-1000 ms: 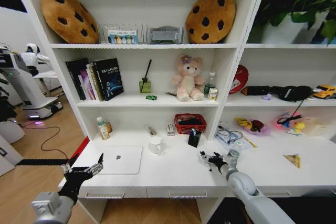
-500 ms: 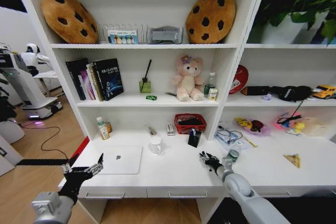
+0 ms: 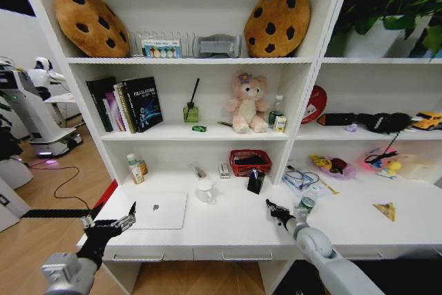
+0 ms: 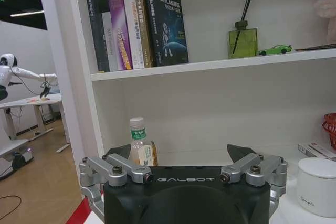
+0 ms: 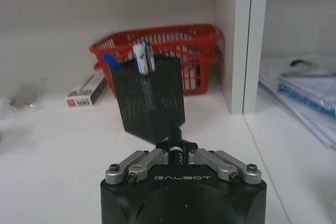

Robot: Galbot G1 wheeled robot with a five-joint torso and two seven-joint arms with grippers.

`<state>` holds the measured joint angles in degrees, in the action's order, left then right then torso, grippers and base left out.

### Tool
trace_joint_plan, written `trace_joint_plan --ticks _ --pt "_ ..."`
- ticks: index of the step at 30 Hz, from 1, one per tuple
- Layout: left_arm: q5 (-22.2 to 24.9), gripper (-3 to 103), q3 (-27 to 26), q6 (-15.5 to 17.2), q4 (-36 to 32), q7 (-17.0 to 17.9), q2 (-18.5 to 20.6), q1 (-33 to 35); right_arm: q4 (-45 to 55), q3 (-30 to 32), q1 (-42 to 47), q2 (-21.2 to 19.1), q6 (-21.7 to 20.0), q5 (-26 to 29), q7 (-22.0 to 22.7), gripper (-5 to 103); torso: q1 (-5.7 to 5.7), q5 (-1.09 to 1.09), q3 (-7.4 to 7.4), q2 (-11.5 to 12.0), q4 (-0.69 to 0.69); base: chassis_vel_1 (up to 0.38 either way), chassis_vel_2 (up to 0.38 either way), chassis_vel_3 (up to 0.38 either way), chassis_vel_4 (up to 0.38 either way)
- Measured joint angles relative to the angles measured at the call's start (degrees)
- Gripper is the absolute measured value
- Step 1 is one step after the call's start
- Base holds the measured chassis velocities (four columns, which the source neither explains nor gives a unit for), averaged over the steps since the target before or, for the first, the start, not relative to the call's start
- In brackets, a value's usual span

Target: Organize the objects on the table.

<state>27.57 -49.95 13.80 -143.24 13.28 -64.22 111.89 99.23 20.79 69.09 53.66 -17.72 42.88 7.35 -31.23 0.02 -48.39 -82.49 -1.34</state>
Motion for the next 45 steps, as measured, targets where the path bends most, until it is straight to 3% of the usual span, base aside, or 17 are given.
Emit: trace_joint_plan --ticks 4,7,8,9,10,11,12,13,16,17,20,26,40,45 --pt "0.0 100 0.0 0.0 0.0 0.0 0.0 0.0 3.91 1.09 -0.14 -0.81 1.58 0.89 -1.15 12 0.0 -0.03 0.0 0.0 -0.02 0.0 0.0 0.0 0.0" --pt "0.0 100 0.01 0.0 0.0 0.0 0.0 0.0 3.08 0.09 -4.39 -0.48 12.24 -4.45 -5.7 12 0.01 -0.04 0.01 -0.01 -0.01 0.0 0.0 0.0 0.0" --pt "0.0 100 0.01 0.0 0.0 0.0 0.0 0.0 3.08 0.09 -4.39 -0.48 12.24 -4.45 -5.7 12 0.01 -0.04 0.01 -0.01 -0.01 0.0 0.0 0.0 0.0" --pt "0.0 100 0.0 0.0 0.0 0.0 0.0 0.0 1.84 -0.37 -5.56 -0.15 15.08 -6.37 -6.47 12 0.01 -0.03 0.0 -0.01 0.01 0.0 0.0 0.0 0.0" --pt "0.0 100 0.0 0.0 0.0 0.0 0.0 0.0 -2.29 -1.6 -8.68 1.0 22.48 -11.02 -8.35 12 0.0 -0.01 0.0 0.0 0.03 0.0 0.0 0.0 0.0" --pt "0.0 100 0.01 0.0 0.0 0.0 0.0 0.0 -4.68 -2.23 -10.25 1.71 25.65 -13.02 -9.36 12 -0.01 -0.01 0.0 0.0 0.01 0.0 0.0 0.0 0.0" --pt "0.0 100 0.0 0.0 0.0 0.01 0.0 0.0 -7.13 -2.89 -11.83 2.47 28.35 -14.59 -10.13 12 -0.01 -0.01 -0.01 0.0 0.01 0.0 0.0 0.0 0.0" --pt "0.0 100 0.0 0.0 0.0 0.01 0.0 0.0 -7.13 -2.89 -11.83 2.47 28.35 -14.59 -10.13 12 -0.01 -0.01 -0.01 0.0 0.01 0.0 0.0 0.0 0.0" --pt "0.0 100 0.0 0.0 0.0 0.01 -0.01 0.0 -15.05 -5.26 -16.78 5.42 35.82 -17.76 -11.73 12 -0.01 -0.02 0.0 0.0 -0.01 0.0 0.0 0.0 0.0" --pt "0.0 100 0.0 0.0 0.0 0.01 -0.01 0.0 -15.05 -5.26 -16.78 5.42 35.82 -17.76 -11.73 12 -0.01 -0.02 0.0 0.0 -0.01 0.0 0.0 0.0 0.0" --pt "0.0 100 0.0 0.0 0.0 0.01 0.0 0.0 -24.62 -7.64 -22.86 10.3 45.42 -20.98 -12.56 12 -0.01 -0.02 0.0 0.0 0.02 0.0 0.0 0.0 0.0" --pt "0.0 100 0.0 0.0 0.0 0.01 0.0 0.0 -31.66 -8.11 -27.11 13.17 48.88 -22.48 -13.77 12 -0.01 -0.02 -0.01 0.0 0.0 0.0 0.0 0.0 0.0" --pt "0.0 100 0.0 0.0 0.0 0.01 0.0 0.0 -37.94 -8.32 -28.69 14.57 49.19 -22.32 -15.07 8 0.0 -0.02 0.0 -0.01 0.0 0.0 0.0 0.0 0.0" --pt "0.0 100 0.0 0.0 0.0 0.01 -0.01 0.0 -36.57 -8.22 -27.35 14.36 46.78 -21.93 -13.74 27 0.0 -0.02 0.0 -0.01 0.0 0.0 0.0 0.0 0.0"
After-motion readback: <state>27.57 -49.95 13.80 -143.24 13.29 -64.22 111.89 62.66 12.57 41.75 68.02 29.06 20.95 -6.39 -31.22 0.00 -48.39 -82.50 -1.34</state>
